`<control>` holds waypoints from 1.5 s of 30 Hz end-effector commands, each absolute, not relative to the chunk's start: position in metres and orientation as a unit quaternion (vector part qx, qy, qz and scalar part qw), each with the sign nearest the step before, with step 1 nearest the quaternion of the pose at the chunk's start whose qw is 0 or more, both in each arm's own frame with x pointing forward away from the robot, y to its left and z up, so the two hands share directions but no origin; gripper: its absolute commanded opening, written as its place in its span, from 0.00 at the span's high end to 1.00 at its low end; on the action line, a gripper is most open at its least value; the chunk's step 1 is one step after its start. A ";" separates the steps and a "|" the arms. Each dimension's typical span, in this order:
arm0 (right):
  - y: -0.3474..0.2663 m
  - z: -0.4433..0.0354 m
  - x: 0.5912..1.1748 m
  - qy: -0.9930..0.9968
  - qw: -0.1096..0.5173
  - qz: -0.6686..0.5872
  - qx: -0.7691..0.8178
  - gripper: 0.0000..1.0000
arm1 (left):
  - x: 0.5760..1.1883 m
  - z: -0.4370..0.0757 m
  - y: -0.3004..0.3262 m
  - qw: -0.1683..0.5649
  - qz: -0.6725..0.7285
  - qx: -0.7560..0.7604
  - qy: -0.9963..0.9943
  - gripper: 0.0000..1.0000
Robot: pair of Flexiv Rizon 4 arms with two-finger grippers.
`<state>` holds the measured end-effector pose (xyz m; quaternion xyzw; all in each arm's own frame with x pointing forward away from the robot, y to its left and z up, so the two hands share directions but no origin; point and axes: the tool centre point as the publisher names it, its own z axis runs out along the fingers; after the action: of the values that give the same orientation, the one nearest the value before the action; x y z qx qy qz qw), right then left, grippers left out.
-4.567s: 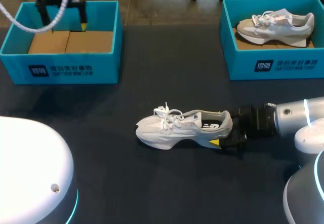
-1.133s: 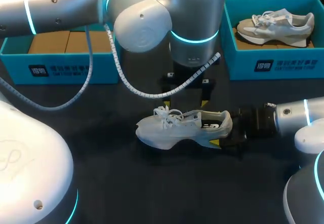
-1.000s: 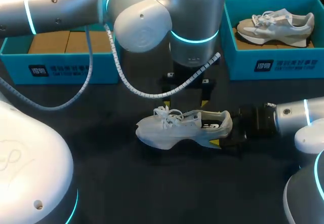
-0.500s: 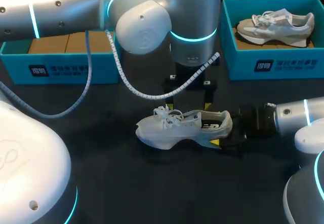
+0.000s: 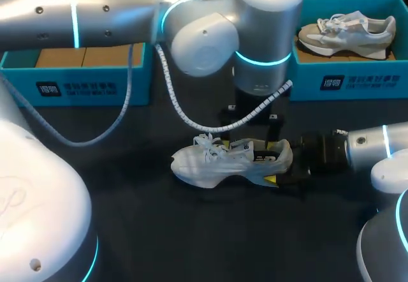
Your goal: Take the shoe out of the shoebox, open the shoe tongue, remove and reinsert the insole, then place the shoe into the shoebox
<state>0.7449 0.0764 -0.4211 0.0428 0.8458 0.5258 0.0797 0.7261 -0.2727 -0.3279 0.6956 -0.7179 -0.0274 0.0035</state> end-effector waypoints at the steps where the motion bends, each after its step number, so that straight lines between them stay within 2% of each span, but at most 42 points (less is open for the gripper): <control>1: 0.079 -0.423 0.747 0.848 0.080 0.522 0.043 1.00 | 0.723 -0.334 -0.281 -0.011 -0.039 0.695 -0.717 0.00; 26: 0.079 -0.423 0.747 0.848 0.080 0.522 0.043 1.00 | 0.725 -0.361 -0.257 -0.094 -0.080 0.716 -0.687 0.00; 36: 0.079 -0.423 0.747 0.848 0.080 0.522 0.043 1.00 | 0.727 -0.360 -0.239 -0.138 -0.116 0.697 -0.694 0.00; 45: 0.079 -0.423 0.747 0.848 0.080 0.522 0.043 1.00 | 0.733 -0.342 -0.221 -0.131 -0.118 0.697 -0.695 0.00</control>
<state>0.7450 0.0765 -0.4212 0.0429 0.8458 0.5258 0.0798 0.7297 -0.2297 -0.3507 0.6953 -0.6939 -0.1241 -0.1400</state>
